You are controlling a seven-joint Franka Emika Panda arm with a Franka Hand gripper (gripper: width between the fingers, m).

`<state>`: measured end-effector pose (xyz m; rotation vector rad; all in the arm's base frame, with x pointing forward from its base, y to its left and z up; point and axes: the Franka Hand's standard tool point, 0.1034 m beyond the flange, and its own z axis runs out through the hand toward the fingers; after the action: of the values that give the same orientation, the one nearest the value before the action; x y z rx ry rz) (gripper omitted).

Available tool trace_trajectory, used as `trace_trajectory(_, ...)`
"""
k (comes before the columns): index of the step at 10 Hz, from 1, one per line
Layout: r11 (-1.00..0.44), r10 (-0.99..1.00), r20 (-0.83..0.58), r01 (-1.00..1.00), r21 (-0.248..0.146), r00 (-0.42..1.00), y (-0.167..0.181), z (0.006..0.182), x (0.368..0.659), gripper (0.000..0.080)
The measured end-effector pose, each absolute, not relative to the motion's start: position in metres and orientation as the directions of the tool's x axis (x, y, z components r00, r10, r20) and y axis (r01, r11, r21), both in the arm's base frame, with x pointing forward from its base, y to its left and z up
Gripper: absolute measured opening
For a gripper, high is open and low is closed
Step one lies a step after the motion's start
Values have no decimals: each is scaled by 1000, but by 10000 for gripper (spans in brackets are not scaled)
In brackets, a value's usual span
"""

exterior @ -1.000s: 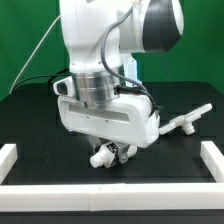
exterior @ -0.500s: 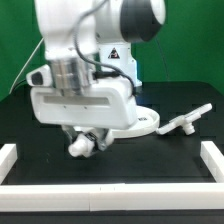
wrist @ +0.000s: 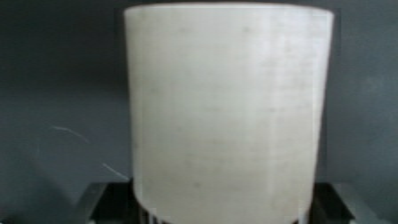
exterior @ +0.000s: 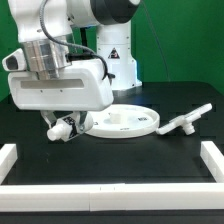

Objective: Assemble round table

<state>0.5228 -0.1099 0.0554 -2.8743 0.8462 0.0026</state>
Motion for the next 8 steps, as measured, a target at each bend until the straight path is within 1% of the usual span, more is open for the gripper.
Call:
trace_trajectory(1,-816,-561,-46,-561,-138,827,-112,56,521,402)
trace_trajectory(2,-760,-636,-56,-637,-127,770,-123,59,511,403)
trace_trajectory(3,-725,-676,-59,-678,-121,734,-137,59,497,403)
trace_trajectory(4,-670,-733,-37,-730,-135,679,-153,57,487,403)
trace_trajectory(5,-670,-733,-13,-724,-162,680,-165,52,478,403)
trace_trajectory(8,-661,-740,-22,-732,-167,673,-163,51,478,403)
